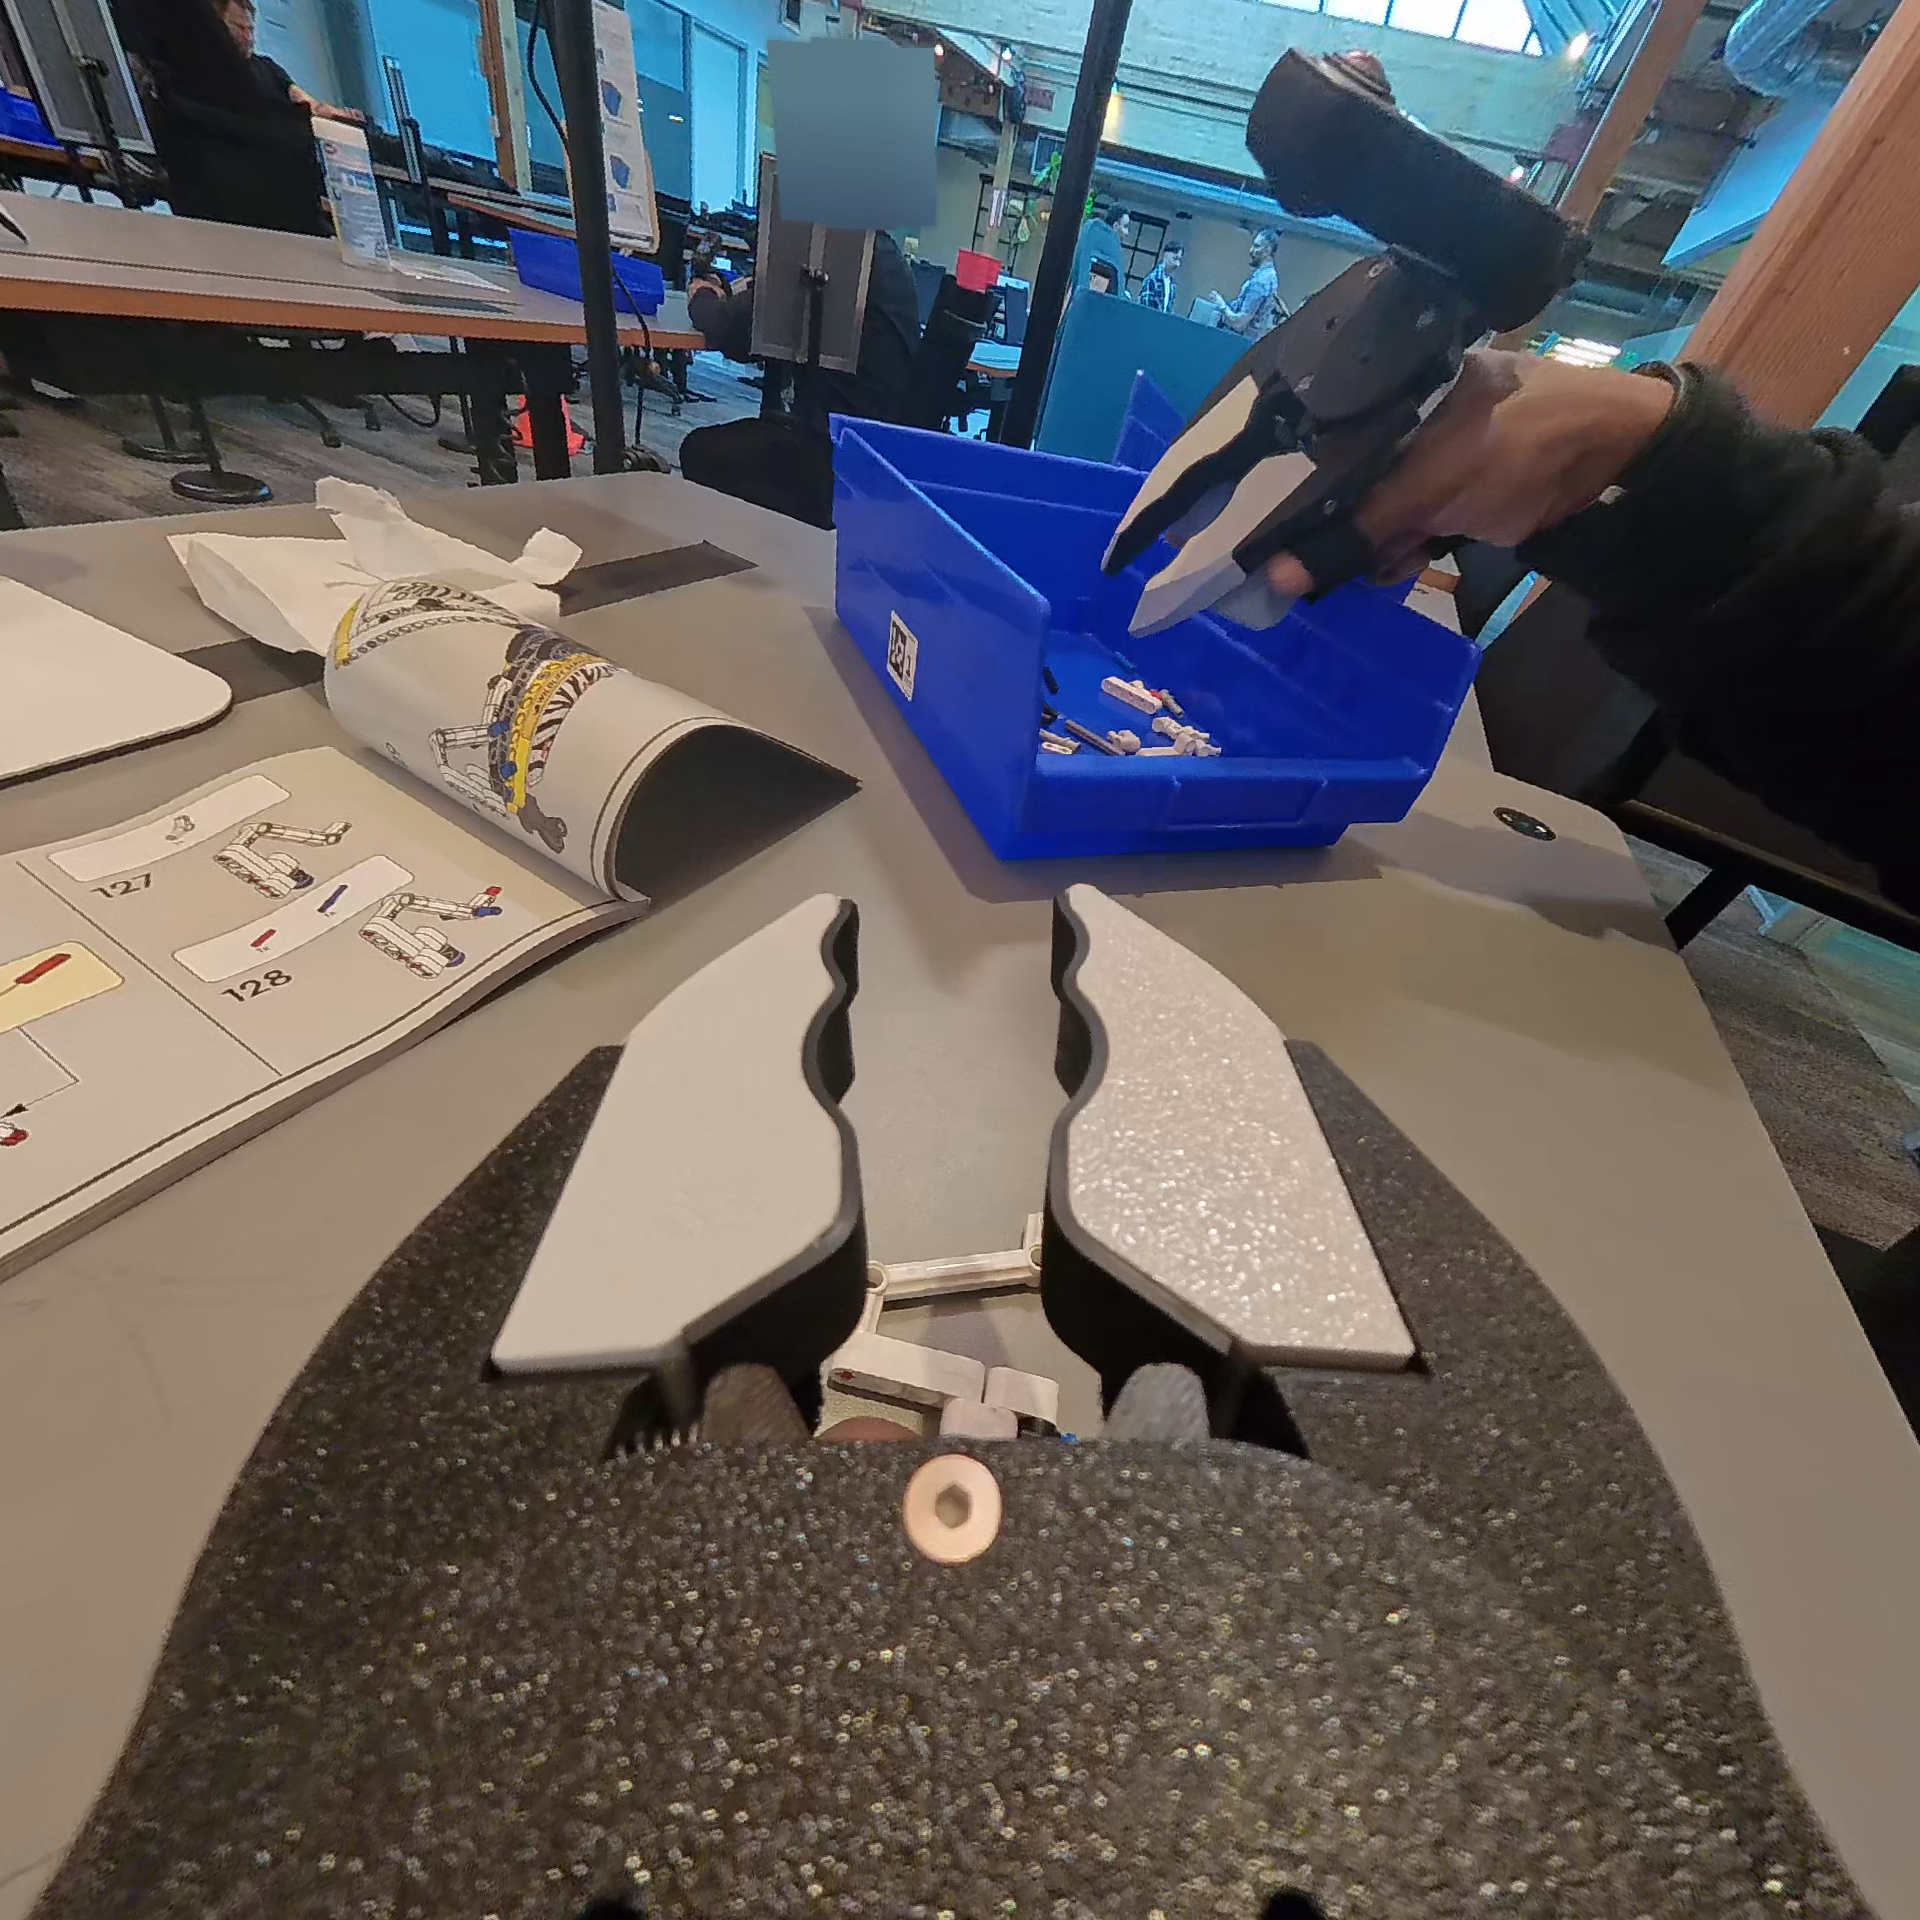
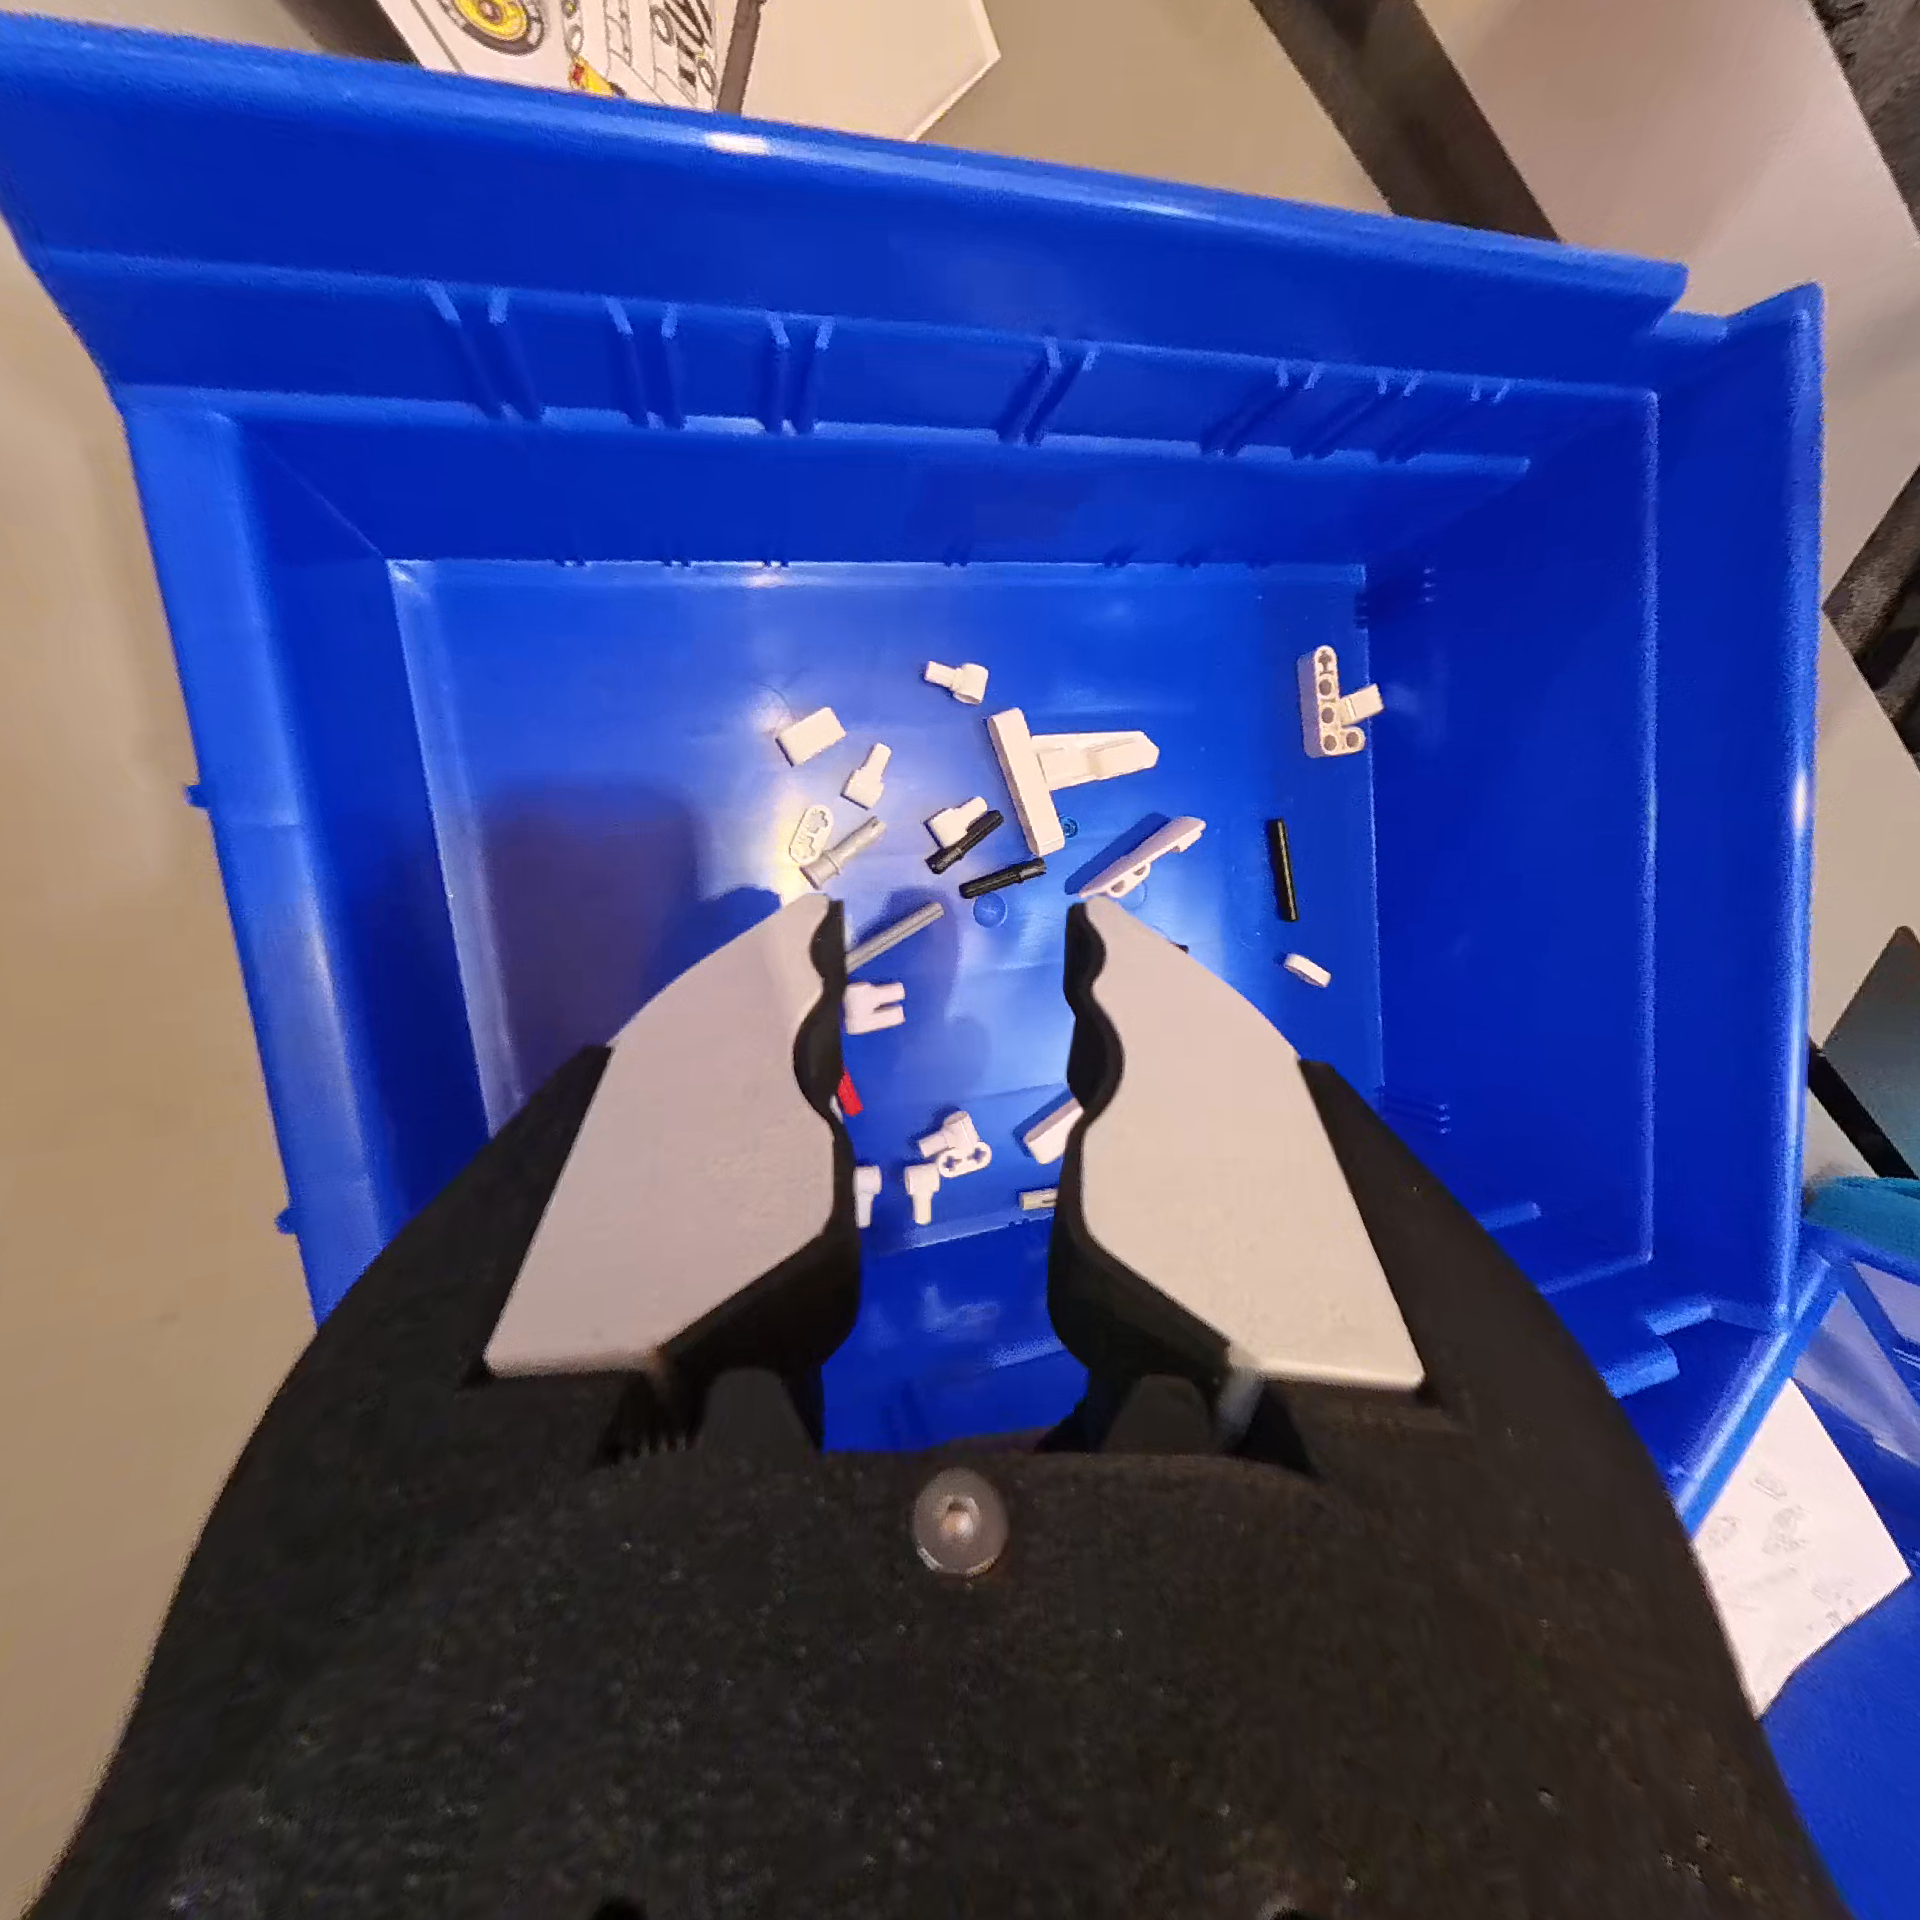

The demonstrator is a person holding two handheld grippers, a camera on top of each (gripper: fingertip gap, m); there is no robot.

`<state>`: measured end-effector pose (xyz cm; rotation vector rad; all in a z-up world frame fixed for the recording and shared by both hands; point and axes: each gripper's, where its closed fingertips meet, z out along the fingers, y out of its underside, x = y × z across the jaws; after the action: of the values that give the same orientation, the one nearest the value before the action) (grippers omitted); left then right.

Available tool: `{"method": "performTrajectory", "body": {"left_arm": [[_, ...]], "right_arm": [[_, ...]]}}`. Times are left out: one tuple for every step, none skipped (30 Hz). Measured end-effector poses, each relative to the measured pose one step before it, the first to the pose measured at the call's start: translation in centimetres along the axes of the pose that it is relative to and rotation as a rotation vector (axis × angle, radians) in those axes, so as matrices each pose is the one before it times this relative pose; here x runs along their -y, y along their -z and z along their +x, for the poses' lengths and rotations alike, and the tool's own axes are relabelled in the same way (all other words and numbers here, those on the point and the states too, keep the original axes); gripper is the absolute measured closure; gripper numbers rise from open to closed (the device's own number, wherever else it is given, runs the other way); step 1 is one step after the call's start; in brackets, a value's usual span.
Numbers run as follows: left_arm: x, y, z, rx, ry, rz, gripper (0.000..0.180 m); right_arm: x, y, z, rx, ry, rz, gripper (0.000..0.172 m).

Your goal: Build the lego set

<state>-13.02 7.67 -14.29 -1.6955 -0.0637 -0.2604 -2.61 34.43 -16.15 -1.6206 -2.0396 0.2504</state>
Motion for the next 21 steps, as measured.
{"method": "performTrajectory", "body": {"left_arm": [[0.004,0.009,-0.001,-0.0003,0.0005,0.0003,0.145],[0.009,0.013,0.005,-0.0002,0.0001,0.0009,0.145],[0.007,0.005,0.008,-0.0005,0.0001,0.0006,0.145],[0.008,0.002,0.01,-0.0006,0.0001,-0.0001,0.145],[-0.005,0.005,-0.006,-0.0002,0.0001,-0.0005,0.145],[-0.001,-0.008,0.005,-0.0005,-0.0001,-0.0002,0.145],[-0.001,0.001,0.005,-0.0004,0.0,-0.0001,0.145],[-0.001,0.007,0.012,-0.0001,0.0,0.0002,0.145],[0.0,0.0,-0.002,0.0,-0.0003,0.0,0.145],[0.0,0.0,-0.002,0.0,-0.0002,0.0,0.145],[0.0,-0.009,-0.003,0.0001,-0.0001,-0.0001,0.145],[0.001,0.0,-0.002,0.0002,0.0,0.0001,0.145],[0.003,0.007,0.003,0.0,0.0002,0.0003,0.145],[-0.003,-0.007,0.001,-0.0002,0.0,-0.0003,0.145],[-0.007,0.001,0.004,0.0003,-0.0003,-0.0004,0.145],[0.015,-0.001,-0.006,0.0003,-0.0005,0.0004,0.145],[-0.002,-0.001,0.008,0.0,-0.0002,0.0,0.145],[-0.014,0.001,0.0,-0.0001,0.0001,-0.0003,0.145],[-0.005,-0.006,0.001,-0.0003,-0.0002,-0.0005,0.145],[-0.004,0.0,0.01,0.0,-0.0001,-0.0002,0.145],[-0.003,-0.008,0.003,-0.0004,-0.0002,-0.0003,0.145]], "right_arm": [[0.069,-0.072,-0.038,0.0055,-0.0002,0.0013,0.131],[0.058,-0.066,-0.015,0.0034,-0.0005,0.0012,0.131],[0.049,-0.066,-0.006,0.0021,0.0008,-0.0009,0.131],[0.039,-0.059,-0.02,0.0014,0.0031,-0.0028,0.131],[0.027,-0.054,-0.042,0.0017,0.0048,-0.004,0.131],[0.039,-0.046,-0.032,0.0004,0.0047,-0.0037,0.131],[0.081,-0.021,-0.029,-0.0006,0.0036,-0.0008,0.131],[0.113,0.002,-0.044,0.0013,0.0022,0.0012,0.132],[0.106,0.01,-0.059,0.0017,0.0025,0.0011,0.132],[0.107,0.023,-0.027,-0.0006,0.0037,0.0007,0.132],[0.077,0.015,-0.025,-0.0009,0.0033,0.0005,0.132],[0.081,0.018,-0.035,0.0005,0.0013,0.0009,0.132],[0.059,0.002,-0.03,0.0007,0.0008,0.001,0.132],[0.033,-0.006,-0.025,0.0,0.0013,0.0003,0.132],[-0.006,-0.009,-0.031,0.0002,0.0008,-0.0005,0.132],[0.008,-0.02,-0.035,0.0008,-0.0003,0.0002,0.132],[-0.008,-0.025,-0.041,0.0012,-0.0008,0.0008,0.132],[-0.007,-0.033,-0.053,0.0015,-0.0005,0.0003,0.132],[-0.04,-0.045,-0.068,0.0016,0.0004,-0.0008,0.132],[-0.038,-0.058,-0.06,0.0015,0.001,-0.0015,0.132],[-0.032,-0.047,-0.067,0.0016,0.0012,-0.0017,0.132]]}}
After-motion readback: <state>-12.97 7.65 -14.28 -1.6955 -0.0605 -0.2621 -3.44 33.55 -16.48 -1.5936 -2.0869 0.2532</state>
